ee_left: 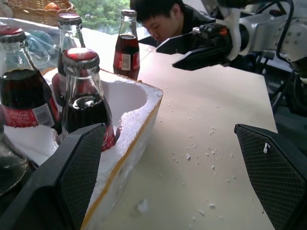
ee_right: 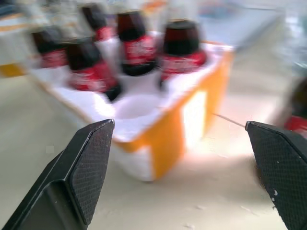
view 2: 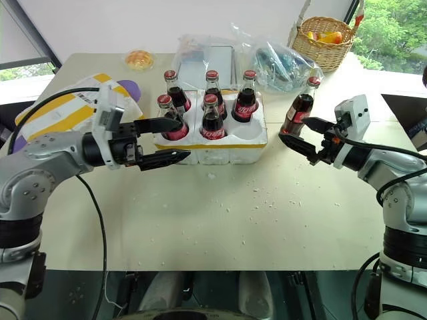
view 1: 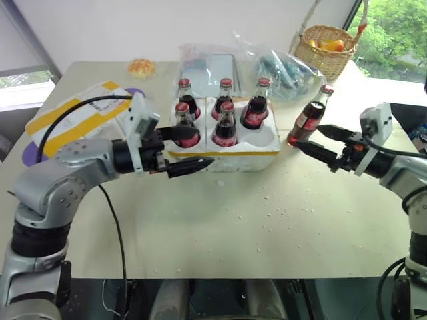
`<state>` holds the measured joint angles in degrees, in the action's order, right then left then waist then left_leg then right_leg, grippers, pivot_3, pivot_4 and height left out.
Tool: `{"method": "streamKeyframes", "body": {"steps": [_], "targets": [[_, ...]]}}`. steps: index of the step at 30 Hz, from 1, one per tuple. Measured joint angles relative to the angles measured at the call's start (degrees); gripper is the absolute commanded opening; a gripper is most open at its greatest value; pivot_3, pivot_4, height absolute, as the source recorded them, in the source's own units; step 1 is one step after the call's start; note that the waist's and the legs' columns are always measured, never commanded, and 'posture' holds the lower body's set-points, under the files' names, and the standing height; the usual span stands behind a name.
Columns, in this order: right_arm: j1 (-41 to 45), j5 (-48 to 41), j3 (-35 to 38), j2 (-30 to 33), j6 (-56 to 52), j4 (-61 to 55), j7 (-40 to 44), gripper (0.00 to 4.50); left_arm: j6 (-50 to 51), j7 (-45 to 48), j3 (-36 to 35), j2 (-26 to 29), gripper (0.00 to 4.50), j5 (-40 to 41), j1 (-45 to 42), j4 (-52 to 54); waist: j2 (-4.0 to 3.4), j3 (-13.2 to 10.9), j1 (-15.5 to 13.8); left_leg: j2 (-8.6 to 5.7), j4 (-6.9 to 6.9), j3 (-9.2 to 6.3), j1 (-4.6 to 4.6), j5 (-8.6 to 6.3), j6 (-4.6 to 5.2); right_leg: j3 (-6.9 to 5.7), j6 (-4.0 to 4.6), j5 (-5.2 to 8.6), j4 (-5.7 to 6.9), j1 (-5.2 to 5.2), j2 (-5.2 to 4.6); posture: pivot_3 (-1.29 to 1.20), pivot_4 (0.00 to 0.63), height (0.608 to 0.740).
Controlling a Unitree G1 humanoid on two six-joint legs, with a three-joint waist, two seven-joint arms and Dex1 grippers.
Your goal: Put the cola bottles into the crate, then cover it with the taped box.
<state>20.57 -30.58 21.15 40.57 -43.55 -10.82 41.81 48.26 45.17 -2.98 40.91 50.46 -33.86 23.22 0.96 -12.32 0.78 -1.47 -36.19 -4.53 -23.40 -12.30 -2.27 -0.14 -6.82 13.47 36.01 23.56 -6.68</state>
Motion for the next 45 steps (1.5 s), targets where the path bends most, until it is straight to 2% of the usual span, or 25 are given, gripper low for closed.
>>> {"method": "streamKeyframes", "body": {"steps": [6, 12, 28, 31, 33, 45], "targets": [[0.92, 4.67, -2.33, -3.63, 4.78, 5.68, -6.76, 4.48, -0.34, 2.32, 0.11, 0.07, 4.5, -1.55, -1.48, -1.28, -0.01, 0.0, 0.17, 0.0, 0.05, 0.01, 0.0, 0.0, 0.01, 0.0, -0.03, -0.01, 0.0, 0.02, 0.01, 0.0, 0.15, 0.737], [7.7, 6.15, -2.96, -6.52, 8.77, 15.0, -10.93, 4.48, -0.32, 3.32, -0.07, 0.86, 4.5, -2.38, -1.44, -0.94, -0.02, -0.01, 0.18, 0.0, 0.05, 0.0, 0.0, 0.0, 0.01, 0.0, -0.04, -0.02, -0.01, 0.02, 0.01, 0.0, 0.15, 0.737], [21.87, 11.5, -7.99, -9.96, 20.86, 38.97, -9.9, 4.48, 0.33, 1.26, -2.04, 1.88, 4.5, -1.35, 0.07, 1.85, -0.02, -0.01, 0.48, 0.01, 0.08, 0.01, 0.02, 0.0, 0.01, 0.0, -0.23, -0.12, 0.0, 0.03, 0.03, 0.0, 0.15, 0.737], [23.74, 12.12, -8.06, -10.27, 23.34, 43.59, -9.9, 3.61, 0.33, 0.85, -2.41, 2.2, 4.5, -1.19, 0.13, 2.03, -0.02, -0.01, 0.43, 0.0, 0.08, 0.01, 0.01, 0.0, 0.01, 0.0, -0.23, -0.12, -0.01, 0.03, 0.03, 0.0, 0.15, 0.737], [24.61, 12.42, -7.68, -10.16, 24.57, 45.23, -9.79, 2.64, 0.34, 0.78, -2.44, 2.51, 4.5, -1.14, 0.19, 2.14, -0.02, -0.01, 0.48, 0.0, 0.08, 0.01, 0.01, 0.0, 0.0, 0.0, -0.23, -0.12, -0.01, 0.03, 0.03, 0.0, 0.15, 0.737], [24.83, 11.63, -7.35, -9.0, 24.0, 45.59, -6.49, 2.63, 0.34, 0.95, -2.94, 3.09, 4.5, -0.93, 0.55, 2.18, -0.09, -0.05, 0.72, 0.01, 0.11, 0.01, -0.02, 0.0, 0.01, 0.0, -0.23, -0.12, 0.0, 0.07, 0.04, 0.0, 0.15, 0.737]]}}
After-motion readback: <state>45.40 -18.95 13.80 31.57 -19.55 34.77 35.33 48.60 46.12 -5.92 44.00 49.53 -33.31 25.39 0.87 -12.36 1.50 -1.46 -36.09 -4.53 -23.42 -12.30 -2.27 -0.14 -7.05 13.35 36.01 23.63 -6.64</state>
